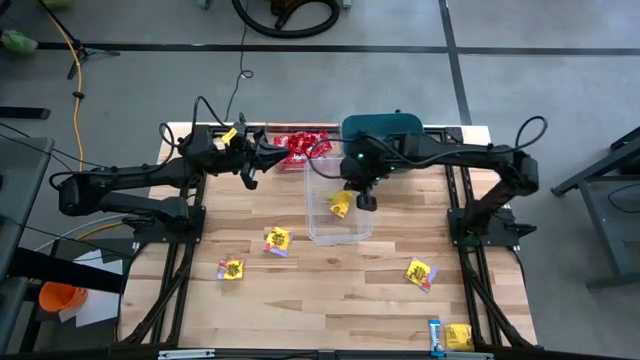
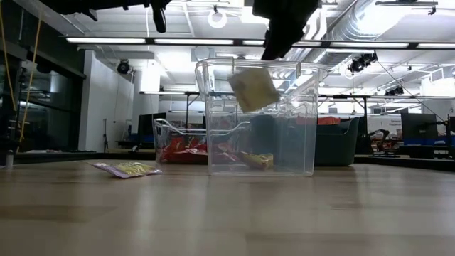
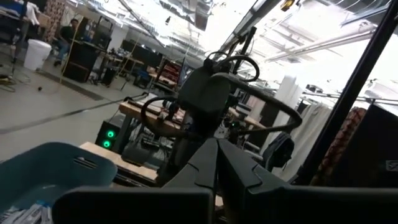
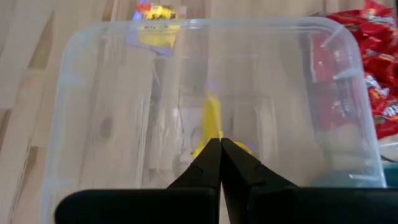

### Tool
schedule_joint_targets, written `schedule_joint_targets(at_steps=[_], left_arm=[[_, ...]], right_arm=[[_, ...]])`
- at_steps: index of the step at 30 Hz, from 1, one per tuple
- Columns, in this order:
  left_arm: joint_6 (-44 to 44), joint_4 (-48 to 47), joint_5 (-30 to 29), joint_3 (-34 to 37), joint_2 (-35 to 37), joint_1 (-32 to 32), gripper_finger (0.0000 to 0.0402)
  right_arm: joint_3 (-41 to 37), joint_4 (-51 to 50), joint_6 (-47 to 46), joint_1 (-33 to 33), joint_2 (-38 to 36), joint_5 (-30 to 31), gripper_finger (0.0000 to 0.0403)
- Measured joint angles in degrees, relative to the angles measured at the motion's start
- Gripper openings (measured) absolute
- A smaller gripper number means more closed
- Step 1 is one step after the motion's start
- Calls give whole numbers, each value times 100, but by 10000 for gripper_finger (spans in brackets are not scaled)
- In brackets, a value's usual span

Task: Sort candy
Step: Put the yellow candy into the transparent container

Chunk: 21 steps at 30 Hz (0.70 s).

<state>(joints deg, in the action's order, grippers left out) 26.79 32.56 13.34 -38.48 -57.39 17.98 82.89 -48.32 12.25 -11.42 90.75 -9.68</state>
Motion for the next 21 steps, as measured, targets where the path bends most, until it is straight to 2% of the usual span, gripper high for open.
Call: schedule_joint_targets(at_steps=[14,17,21], left_arm=[[-67,-41,-200,7,235,1,0],[-285,-258,-201,7,421,5,0],[-643,-769,-201,7,733,4,0]], right_arm=[[617,-180,-81,77,984,36,6],[727,-260,-148,138,1104,68,36],[853,-397,-343,244,1171,95,109]])
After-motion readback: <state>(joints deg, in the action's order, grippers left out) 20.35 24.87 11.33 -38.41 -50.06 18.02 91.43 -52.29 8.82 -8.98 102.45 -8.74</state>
